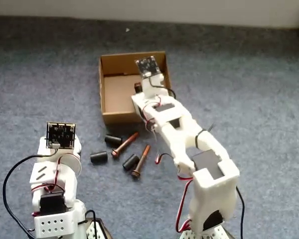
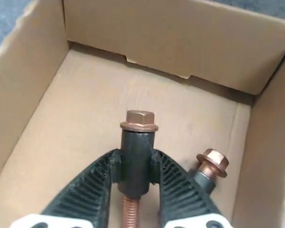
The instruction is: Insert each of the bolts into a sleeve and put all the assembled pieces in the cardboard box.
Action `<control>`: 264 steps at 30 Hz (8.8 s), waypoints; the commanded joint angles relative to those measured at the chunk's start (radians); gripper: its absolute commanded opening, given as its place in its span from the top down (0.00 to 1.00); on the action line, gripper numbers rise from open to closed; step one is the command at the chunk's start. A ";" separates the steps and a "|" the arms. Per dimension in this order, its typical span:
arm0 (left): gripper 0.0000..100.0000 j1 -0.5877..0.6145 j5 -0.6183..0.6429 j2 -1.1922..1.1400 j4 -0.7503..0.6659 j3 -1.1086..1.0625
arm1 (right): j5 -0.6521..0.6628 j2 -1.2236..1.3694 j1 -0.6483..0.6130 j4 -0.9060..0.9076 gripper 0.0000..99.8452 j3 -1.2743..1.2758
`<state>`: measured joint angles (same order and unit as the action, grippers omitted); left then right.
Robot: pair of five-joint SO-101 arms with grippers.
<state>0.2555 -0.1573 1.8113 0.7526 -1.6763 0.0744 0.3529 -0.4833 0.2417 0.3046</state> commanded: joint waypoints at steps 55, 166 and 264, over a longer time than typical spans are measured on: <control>0.99 -0.016 -0.009 0.010 0.003 -0.018 | -0.382 -0.417 -0.254 1.517 0.86 -0.466; 0.99 -0.039 -0.008 0.010 0.023 -0.018 | -0.356 -1.672 0.417 0.285 1.00 1.228; 0.99 -0.826 0.232 -1.620 0.470 1.477 | -0.448 -2.092 0.628 0.291 0.99 1.379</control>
<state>-0.5731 0.0499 0.1297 1.2175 -0.2417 -0.3629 -1.7215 0.1366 0.5485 1.6717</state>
